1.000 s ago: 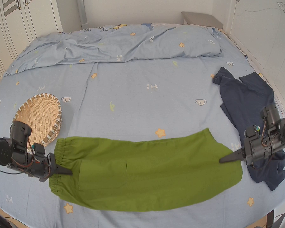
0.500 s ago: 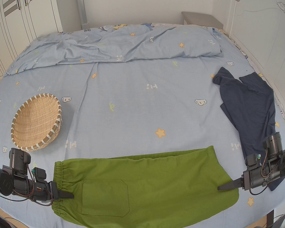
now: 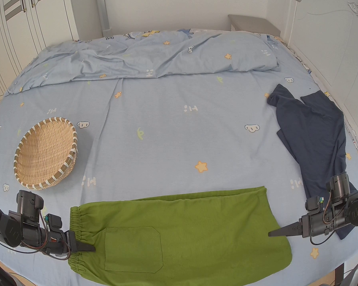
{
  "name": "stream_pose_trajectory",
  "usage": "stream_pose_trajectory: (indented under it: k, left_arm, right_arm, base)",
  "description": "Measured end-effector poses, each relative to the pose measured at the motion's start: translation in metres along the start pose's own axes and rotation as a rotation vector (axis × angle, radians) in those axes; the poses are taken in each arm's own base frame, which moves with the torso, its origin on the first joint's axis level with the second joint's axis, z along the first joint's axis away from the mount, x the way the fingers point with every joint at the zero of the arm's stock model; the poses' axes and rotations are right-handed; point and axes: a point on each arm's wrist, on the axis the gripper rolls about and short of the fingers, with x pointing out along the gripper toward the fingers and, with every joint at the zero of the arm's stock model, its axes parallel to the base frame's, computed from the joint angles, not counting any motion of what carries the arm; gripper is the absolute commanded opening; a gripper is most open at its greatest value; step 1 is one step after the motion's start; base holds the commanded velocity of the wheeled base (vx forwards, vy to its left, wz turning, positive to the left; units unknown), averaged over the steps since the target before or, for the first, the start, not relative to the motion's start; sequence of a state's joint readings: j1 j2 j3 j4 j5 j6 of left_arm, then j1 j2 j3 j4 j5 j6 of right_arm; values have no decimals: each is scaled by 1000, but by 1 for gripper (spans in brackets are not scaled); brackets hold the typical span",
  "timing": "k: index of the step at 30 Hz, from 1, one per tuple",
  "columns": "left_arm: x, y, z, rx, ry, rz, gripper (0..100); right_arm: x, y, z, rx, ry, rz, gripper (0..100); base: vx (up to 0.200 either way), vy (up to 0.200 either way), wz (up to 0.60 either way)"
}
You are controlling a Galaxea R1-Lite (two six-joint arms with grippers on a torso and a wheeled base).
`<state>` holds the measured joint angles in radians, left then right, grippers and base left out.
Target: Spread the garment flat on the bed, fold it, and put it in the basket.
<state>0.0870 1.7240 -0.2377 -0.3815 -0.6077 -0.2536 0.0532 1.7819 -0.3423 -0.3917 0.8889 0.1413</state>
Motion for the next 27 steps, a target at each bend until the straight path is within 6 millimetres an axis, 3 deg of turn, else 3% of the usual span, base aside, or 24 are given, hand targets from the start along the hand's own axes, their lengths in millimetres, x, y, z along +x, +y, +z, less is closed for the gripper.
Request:
stream_pose_trajectory:
  k: [4, 8, 19, 27]
  left_arm:
    - [-1, 1, 3, -3, -17, 10, 0]
    - [-8, -1, 7, -18, -62, 33, 0]
    - [-47, -22, 20, -68, -156, 149, 0]
    - [-75, -35, 34, -65, -273, 256, 0]
  right_arm:
    - [-11, -9, 12, 13, -76, -24, 100]
    - [-23, -5, 26, -1, -149, -34, 100]
    - [-67, 46, 71, -78, -349, -7, 100]
    - [-83, 71, 80, -137, -398, 7, 100]
  base:
    - [0, 0, 0]
    - [0, 0, 0]
    - [0, 0, 0]
    - [0, 0, 0]
